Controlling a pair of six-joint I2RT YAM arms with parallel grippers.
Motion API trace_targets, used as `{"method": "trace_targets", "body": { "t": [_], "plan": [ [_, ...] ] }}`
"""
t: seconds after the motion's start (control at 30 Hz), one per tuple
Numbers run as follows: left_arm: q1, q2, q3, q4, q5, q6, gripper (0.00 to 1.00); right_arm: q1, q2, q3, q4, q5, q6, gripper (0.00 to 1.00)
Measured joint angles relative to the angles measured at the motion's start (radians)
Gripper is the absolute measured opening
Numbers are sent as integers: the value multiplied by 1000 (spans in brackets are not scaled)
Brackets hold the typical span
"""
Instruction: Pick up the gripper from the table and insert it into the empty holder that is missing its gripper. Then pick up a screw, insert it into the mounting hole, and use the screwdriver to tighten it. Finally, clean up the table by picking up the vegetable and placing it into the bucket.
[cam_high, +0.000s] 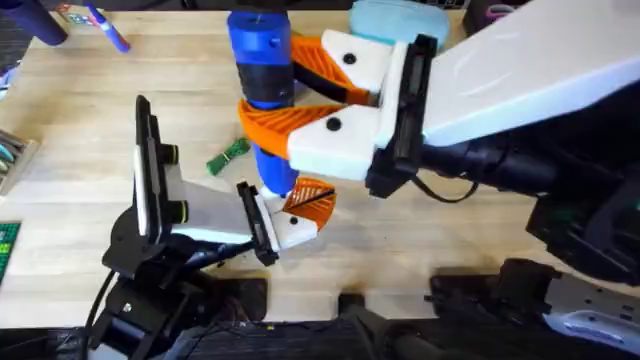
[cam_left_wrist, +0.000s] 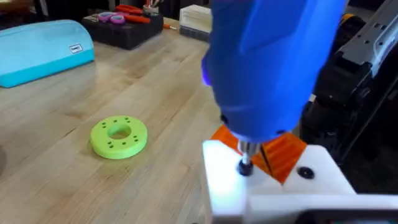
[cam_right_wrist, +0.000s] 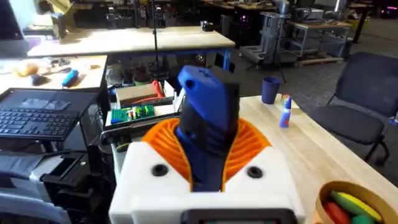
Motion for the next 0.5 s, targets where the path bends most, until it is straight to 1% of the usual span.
{"method": "trace_targets", "body": {
  "t": [0.5],
  "plan": [
    [0, 0, 0, -2, 3, -5, 8, -1, -2, 0, -29, 1, 0, 184]
  ]
}}
